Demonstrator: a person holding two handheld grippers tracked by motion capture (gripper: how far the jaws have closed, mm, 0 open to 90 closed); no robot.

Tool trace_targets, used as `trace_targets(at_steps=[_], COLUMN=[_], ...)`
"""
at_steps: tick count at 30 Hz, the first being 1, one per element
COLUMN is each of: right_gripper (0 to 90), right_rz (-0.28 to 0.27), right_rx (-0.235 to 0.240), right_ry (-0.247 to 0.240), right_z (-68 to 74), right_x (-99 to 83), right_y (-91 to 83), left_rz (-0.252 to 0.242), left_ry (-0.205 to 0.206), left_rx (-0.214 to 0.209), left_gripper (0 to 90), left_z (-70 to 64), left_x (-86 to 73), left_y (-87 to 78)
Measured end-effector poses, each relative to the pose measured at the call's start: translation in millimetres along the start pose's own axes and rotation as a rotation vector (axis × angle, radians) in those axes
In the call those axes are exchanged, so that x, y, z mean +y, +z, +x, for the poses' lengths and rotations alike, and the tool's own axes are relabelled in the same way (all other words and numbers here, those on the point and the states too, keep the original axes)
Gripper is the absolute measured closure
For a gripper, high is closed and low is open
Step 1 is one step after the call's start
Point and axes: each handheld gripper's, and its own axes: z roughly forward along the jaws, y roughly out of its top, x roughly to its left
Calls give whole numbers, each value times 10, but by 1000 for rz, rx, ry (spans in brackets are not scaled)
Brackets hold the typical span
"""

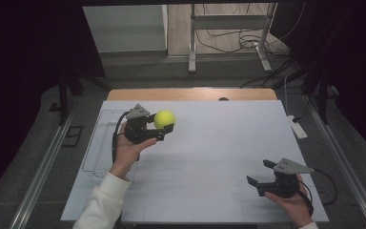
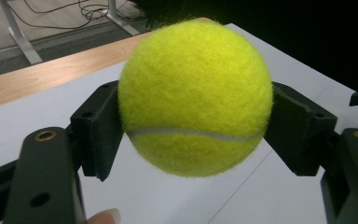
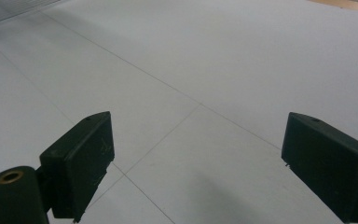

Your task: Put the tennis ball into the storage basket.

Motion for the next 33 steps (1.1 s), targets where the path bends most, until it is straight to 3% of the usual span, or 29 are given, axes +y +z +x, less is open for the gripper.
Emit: trace_targets(at_steps=[33], right_gripper=[97], right_rz=[-3], right_rx=[0], right_ry=[0], right_z=[-2], right_x=[5], right_y=[-2], left_rz=[-9], left_ry=[-53], left_rx=[72], left_gripper=[270], left_z=[215], left_x=[-133], left_y=[-243])
